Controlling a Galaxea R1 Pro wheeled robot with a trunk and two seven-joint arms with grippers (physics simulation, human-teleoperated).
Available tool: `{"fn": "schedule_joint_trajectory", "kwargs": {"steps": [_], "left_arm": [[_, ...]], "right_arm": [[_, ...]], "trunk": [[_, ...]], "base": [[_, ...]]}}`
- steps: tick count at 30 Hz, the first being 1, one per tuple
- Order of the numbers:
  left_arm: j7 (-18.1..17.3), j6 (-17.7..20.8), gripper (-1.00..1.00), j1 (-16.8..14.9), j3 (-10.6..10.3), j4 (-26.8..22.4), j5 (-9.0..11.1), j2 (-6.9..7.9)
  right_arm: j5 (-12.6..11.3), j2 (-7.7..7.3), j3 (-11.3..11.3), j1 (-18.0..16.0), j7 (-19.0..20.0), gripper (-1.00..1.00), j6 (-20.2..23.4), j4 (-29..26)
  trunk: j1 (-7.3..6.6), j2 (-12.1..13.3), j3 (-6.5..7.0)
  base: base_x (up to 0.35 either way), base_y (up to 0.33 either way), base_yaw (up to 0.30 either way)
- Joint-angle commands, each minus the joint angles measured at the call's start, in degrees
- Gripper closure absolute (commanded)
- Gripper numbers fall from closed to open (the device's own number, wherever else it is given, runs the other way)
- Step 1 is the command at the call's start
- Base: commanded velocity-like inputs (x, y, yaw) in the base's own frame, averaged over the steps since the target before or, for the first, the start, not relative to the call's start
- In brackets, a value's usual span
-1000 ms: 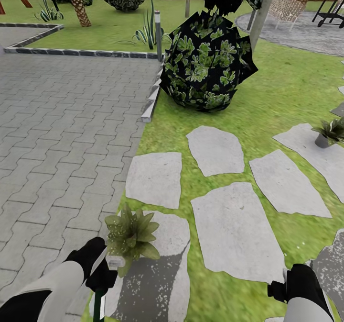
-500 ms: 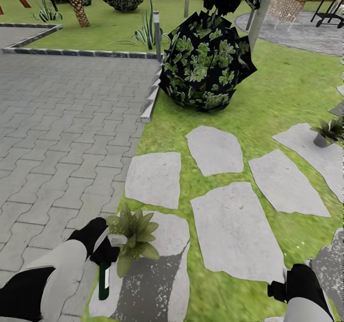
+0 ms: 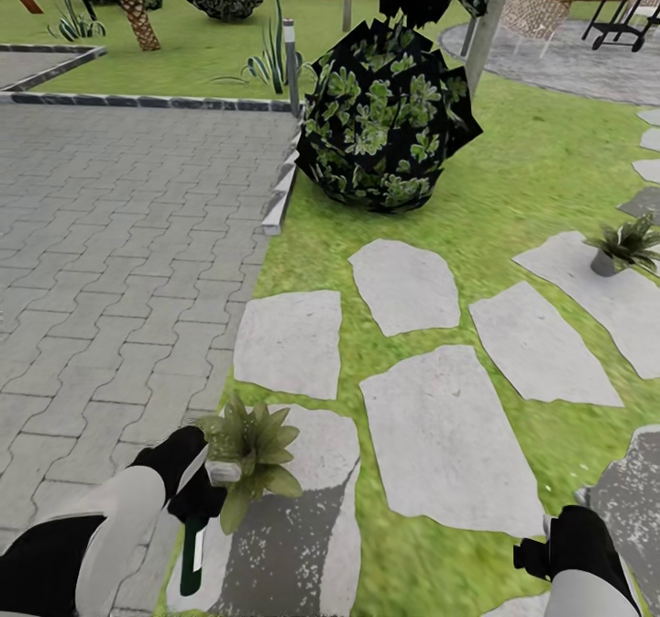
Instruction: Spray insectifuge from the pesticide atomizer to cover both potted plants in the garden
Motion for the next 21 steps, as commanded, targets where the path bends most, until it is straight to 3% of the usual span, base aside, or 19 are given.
{"fn": "schedule_joint_trajectory", "kwargs": {"steps": [1,13,17,21], "left_arm": [[-0.4,0.2,1.0,0.3,0.4,0.0,-0.7,-0.02],[-0.4,0.1,1.0,1.9,0.5,0.2,-0.8,-0.19],[-0.5,0.1,1.0,1.9,0.6,0.2,-0.7,-0.2],[-0.5,0.1,1.0,1.9,0.6,0.1,-0.8,-0.2]], "right_arm": [[0.6,0.08,-0.2,-0.1,0.5,-1.0,0.0,-0.1],[0.6,0.09,-0.2,-0.1,0.5,-1.0,0.0,-0.1],[0.6,0.07,-0.2,-0.1,0.6,-1.0,0.0,-0.1],[0.6,0.11,-0.2,0.0,0.6,-1.0,0.0,-0.1]], "trunk": [[0.0,0.0,-0.12],[0.0,0.0,-0.89],[0.0,0.0,-0.9],[0.0,0.0,-0.9]], "base": [[0.0,0.0,0.116],[0.0,0.0,0.099],[0.0,0.0,-0.012],[0.0,0.0,-0.229]]}}
